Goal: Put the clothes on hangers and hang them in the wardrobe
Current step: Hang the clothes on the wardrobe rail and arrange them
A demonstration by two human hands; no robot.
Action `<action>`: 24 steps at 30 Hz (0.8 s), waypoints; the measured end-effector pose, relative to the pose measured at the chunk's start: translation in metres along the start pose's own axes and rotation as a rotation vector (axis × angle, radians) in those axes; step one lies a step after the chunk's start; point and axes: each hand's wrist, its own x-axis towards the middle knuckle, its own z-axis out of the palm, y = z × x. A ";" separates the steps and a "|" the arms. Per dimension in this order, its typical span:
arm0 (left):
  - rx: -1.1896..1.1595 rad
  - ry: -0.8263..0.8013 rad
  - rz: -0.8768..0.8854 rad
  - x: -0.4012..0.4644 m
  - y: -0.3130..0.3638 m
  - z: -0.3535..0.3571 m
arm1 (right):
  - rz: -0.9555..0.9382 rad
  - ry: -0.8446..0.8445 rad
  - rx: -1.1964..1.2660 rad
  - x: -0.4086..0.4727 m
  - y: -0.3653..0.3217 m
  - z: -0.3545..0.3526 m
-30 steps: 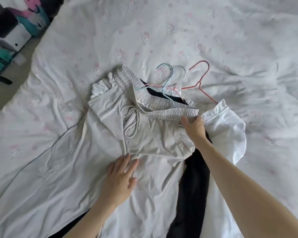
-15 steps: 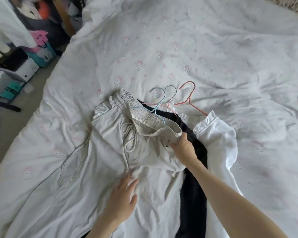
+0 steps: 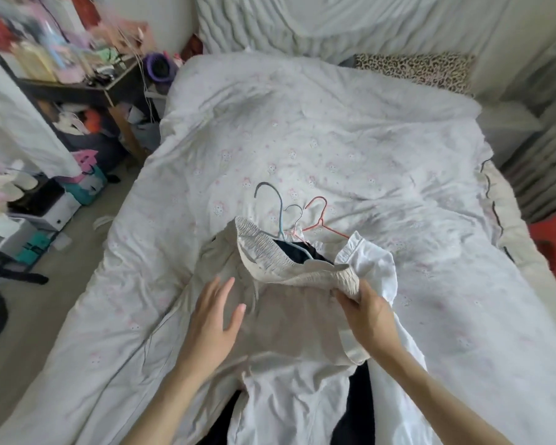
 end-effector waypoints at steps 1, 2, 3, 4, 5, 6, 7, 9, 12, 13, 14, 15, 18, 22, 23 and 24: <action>0.019 0.023 0.050 0.002 0.008 -0.011 | 0.039 0.038 -0.004 -0.011 -0.002 -0.021; 0.031 0.034 0.087 0.004 0.015 -0.019 | 0.066 0.081 -0.013 -0.023 -0.004 -0.042; 0.037 0.019 0.118 0.006 0.024 -0.026 | 0.085 0.128 -0.016 -0.036 -0.006 -0.063; 0.054 0.000 0.160 0.009 0.033 -0.032 | 0.099 0.174 0.001 -0.048 -0.008 -0.084; 0.078 -0.020 0.212 0.011 0.045 -0.037 | 0.107 0.214 0.039 -0.061 -0.009 -0.105; 0.106 -0.033 0.274 0.013 0.057 -0.040 | 0.111 0.248 0.082 -0.074 -0.009 -0.124; 0.126 -0.038 0.335 0.015 0.069 -0.041 | 0.114 0.279 0.115 -0.086 -0.010 -0.142; 0.120 -0.025 0.417 0.015 0.100 -0.041 | 0.161 0.334 0.186 -0.113 -0.007 -0.174; 0.051 -0.041 0.461 0.012 0.153 -0.039 | 0.243 0.444 0.240 -0.155 0.007 -0.213; 0.039 -0.077 0.484 0.009 0.173 -0.037 | 0.255 0.489 0.243 -0.170 0.014 -0.225; 0.028 -0.125 0.518 0.005 0.194 -0.034 | 0.272 0.540 0.243 -0.188 0.020 -0.238; 0.006 -0.190 0.530 -0.001 0.217 -0.033 | 0.290 0.595 0.249 -0.207 0.024 -0.251; -0.004 -0.391 0.565 -0.033 0.282 -0.020 | 0.370 0.751 0.251 -0.273 0.043 -0.287; -0.128 -0.511 0.760 -0.103 0.360 0.017 | 0.486 0.901 0.221 -0.377 0.066 -0.332; -0.167 -0.547 0.803 -0.124 0.380 0.031 | 0.508 0.939 0.200 -0.407 0.071 -0.344; -0.198 -0.577 0.843 -0.147 0.398 0.043 | 0.533 0.975 0.169 -0.437 0.074 -0.356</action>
